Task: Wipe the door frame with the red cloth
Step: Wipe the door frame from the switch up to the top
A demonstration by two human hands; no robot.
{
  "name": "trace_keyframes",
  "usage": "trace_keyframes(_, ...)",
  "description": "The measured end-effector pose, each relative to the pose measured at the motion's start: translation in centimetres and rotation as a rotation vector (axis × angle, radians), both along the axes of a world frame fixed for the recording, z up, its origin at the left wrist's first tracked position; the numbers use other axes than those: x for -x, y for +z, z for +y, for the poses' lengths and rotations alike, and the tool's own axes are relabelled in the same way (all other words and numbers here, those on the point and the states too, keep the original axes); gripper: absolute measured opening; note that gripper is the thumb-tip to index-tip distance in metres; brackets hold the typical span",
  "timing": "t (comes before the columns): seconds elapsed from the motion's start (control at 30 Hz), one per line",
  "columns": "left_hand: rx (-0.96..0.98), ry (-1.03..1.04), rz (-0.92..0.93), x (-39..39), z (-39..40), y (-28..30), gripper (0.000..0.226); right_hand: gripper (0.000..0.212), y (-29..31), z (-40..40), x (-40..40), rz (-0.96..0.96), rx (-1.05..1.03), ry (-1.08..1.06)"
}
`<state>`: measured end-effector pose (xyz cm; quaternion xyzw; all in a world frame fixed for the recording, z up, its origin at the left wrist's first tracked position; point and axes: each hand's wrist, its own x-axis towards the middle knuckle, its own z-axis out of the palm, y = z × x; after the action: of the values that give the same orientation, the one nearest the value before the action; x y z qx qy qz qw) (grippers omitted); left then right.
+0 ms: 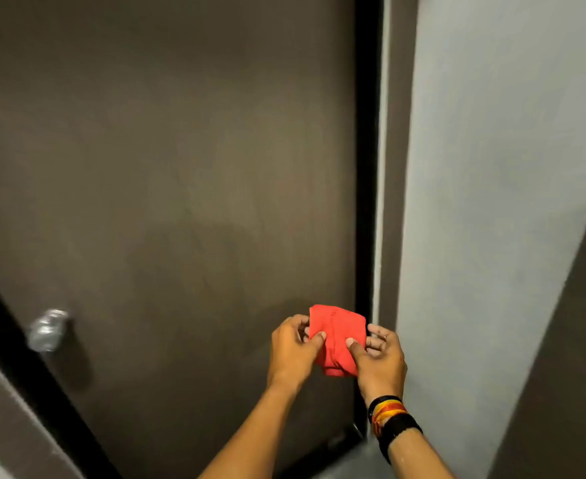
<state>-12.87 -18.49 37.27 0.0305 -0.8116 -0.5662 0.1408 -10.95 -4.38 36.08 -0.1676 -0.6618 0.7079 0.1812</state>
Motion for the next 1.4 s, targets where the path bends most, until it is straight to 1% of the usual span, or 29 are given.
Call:
trace_keyframes(0.2,0.052,0.186,0.342,-4.3,-13.2,20.6,0.015,0.037,21.2,-13.3,-2.2,0.315,-0.057,0.115)
trace_keyframes(0.3,0.097,0.287,0.452,-8.2,-19.4,28.5,0.018,0.034,28.5,-20.0,-4.5,0.427,-0.067,0.181)
trace_keyframes(0.37,0.120,0.353,0.507,-10.9,-23.5,32.0,0.018,0.033,31.8,-24.3,-6.0,0.500,-0.086,0.204)
trace_keyframes(0.43,0.150,0.426,0.541,-14.1,-28.2,34.3,0.018,0.032,34.3,-29.3,-8.1,0.563,-0.101,0.248)
trace_keyframes(0.53,0.149,0.517,0.566,-18.4,-35.6,35.7,0.020,0.031,36.1,-36.8,-11.4,0.626,-0.102,0.347)
trace_keyframes(0.63,0.164,0.584,0.507,-21.9,-41.3,34.6,0.021,0.030,35.1,-43.0,-13.9,0.638,-0.111,0.421)
trace_keyframes(0.77,0.177,0.615,0.356,-24.5,-46.7,29.6,0.021,0.026,29.3,-49.2,-15.8,0.524,-0.157,0.412)
trace_keyframes(0.9,0.129,0.589,0.232,-24.5,-49.7,23.3,0.018,0.024,22.5,-53.1,-15.6,0.379,-0.172,0.372)
trace_keyframes(0.97,0.090,0.564,0.192,-23.6,-51.1,20.7,0.017,0.026,20.0,-55.0,-14.7,0.322,-0.196,0.346)
trace_keyframes(1.03,0.103,0.555,0.155,-22.9,-51.9,19.0,0.017,0.026,18.3,-55.8,-13.9,0.294,-0.232,0.304)
trace_keyframes(1.17,0.314,0.659,0.086,-22.3,-53.3,17.8,0.024,0.028,15.7,-57.4,-12.2,0.364,-0.293,0.195)
trace_keyframes(1.23,0.364,0.649,0.076,-22.1,-54.1,17.7,0.025,0.031,15.2,-58.8,-11.9,0.443,-0.353,0.145)
trace_keyframes(1.33,0.358,0.600,0.074,-21.4,-54.6,18.0,0.019,0.042,14.9,-60.4,-12.0,0.547,-0.433,0.092)
trace_keyframes(1.37,0.329,0.593,0.078,-21.2,-54.8,18.0,0.018,0.042,14.6,-60.8,-12.1,0.596,-0.477,0.083)
trace_keyframes(1.4,0.295,0.583,0.082,-21.0,-55.0,17.9,0.018,0.039,14.0,-61.1,-12.3,0.645,-0.535,0.072)
